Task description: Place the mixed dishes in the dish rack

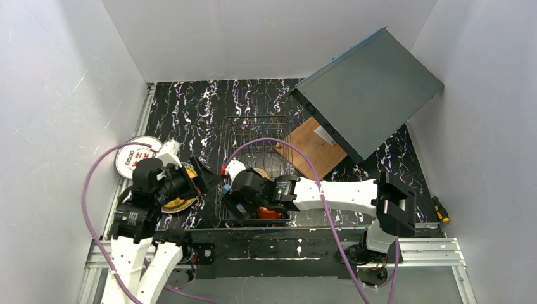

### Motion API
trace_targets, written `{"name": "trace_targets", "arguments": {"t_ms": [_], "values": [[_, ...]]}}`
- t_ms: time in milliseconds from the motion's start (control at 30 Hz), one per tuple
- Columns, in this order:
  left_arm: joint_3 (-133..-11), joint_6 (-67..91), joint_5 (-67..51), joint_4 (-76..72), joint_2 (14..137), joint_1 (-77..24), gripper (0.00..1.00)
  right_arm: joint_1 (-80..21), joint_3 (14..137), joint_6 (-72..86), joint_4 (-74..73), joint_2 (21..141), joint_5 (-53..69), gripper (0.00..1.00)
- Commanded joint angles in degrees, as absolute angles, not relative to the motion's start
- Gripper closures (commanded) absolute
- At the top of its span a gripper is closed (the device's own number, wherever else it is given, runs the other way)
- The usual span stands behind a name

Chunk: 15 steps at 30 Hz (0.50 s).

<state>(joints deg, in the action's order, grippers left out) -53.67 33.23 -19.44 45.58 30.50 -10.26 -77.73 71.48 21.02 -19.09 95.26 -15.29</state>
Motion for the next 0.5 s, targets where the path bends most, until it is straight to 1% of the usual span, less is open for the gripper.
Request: {"name": "trace_targets", "arguments": {"t_ms": [0, 67, 200, 300, 467], "values": [[-46.99, 35.77, -32.87, 48.84, 30.62, -10.36, 0.09, -77.86, 71.99, 19.97, -10.85, 91.14, -15.24, 0.02], [-45.37, 36.03, -35.62, 47.93, 30.92, -10.36, 0.10, -77.87, 72.03, 20.03, -10.90, 91.24, -15.12, 0.02], [-43.61, 36.23, -33.36, 47.95, 31.96, -10.34, 0.15, -77.87, 72.13, 20.11, -10.73, 91.11, -15.05, 0.02], [-41.28, 37.57, -35.03, 44.69, 32.95, -10.32, 0.17, -77.87, 72.24, 20.14, -10.64, 91.09, -14.90, 0.02], [-39.22, 37.18, -35.16, 42.23, 33.94, -10.37, 0.24, -77.87, 72.15, 20.09, -10.63, 91.05, -14.66, 0.02]]}}
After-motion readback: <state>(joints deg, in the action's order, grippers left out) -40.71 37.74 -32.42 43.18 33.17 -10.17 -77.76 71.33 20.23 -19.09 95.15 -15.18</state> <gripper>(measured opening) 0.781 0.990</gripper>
